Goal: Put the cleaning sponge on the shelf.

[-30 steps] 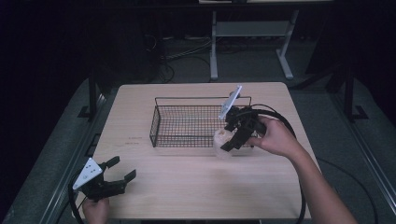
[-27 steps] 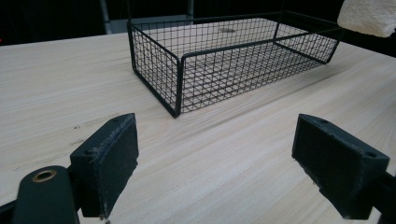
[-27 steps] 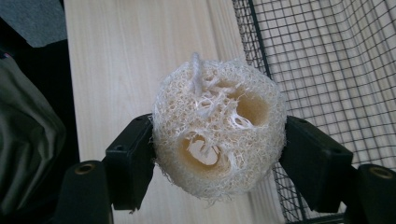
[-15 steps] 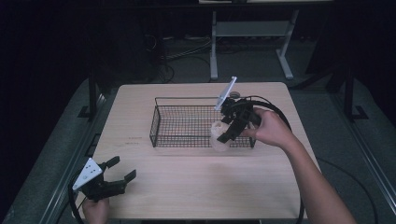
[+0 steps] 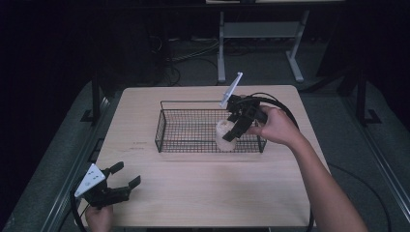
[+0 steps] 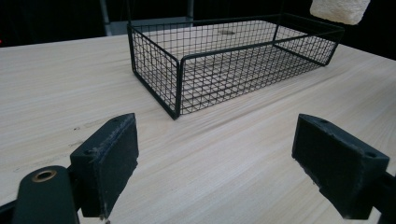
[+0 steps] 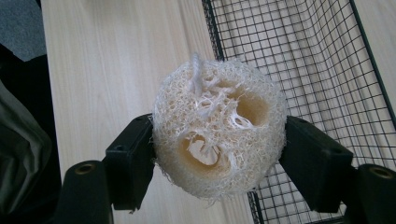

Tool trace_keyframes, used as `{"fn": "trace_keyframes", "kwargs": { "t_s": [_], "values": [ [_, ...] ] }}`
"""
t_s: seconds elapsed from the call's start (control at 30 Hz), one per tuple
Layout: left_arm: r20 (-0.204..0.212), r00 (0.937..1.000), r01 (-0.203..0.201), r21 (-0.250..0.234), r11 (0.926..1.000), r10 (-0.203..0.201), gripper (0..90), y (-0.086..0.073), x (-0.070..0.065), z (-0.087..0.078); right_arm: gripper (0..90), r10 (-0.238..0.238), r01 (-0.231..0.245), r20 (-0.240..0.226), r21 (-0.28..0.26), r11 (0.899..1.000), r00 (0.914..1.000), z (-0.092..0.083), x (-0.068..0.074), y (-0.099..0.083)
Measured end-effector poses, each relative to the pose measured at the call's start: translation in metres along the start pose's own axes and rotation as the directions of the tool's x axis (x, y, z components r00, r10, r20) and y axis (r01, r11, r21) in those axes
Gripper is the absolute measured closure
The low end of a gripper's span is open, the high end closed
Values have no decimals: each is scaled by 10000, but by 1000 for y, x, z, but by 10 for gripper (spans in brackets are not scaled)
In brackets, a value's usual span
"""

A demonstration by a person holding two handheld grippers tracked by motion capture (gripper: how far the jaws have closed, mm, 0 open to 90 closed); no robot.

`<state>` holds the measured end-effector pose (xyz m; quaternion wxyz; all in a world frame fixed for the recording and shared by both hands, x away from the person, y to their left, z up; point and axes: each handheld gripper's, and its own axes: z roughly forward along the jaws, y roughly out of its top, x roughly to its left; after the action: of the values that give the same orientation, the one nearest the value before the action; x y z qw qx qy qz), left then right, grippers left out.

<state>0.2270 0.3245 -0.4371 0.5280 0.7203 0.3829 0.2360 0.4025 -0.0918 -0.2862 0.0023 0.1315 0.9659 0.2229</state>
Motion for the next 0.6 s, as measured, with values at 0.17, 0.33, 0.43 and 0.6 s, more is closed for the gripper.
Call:
{"fn": "trace_keyframes", "kwargs": {
  "t_s": [0.17,0.33,0.43,0.6],
  "values": [
    [30,10000,14,26,10000,-14,139,0,0,0,291,75,-75,-17,-35,10000,10000,1,-8,4],
    [8,10000,33,-35,10000,-33,138,0,1,-1,291,192,-192,49,40,9998,9998,2,-16,9],
    [-4,10000,27,-41,10000,-27,138,0,1,-1,291,317,-317,94,6,9995,9995,4,-23,12],
    [0,10000,46,-30,10000,-46,138,-1,1,-1,291,463,-462,76,-53,9989,9989,4,-31,14]
  ]
}}
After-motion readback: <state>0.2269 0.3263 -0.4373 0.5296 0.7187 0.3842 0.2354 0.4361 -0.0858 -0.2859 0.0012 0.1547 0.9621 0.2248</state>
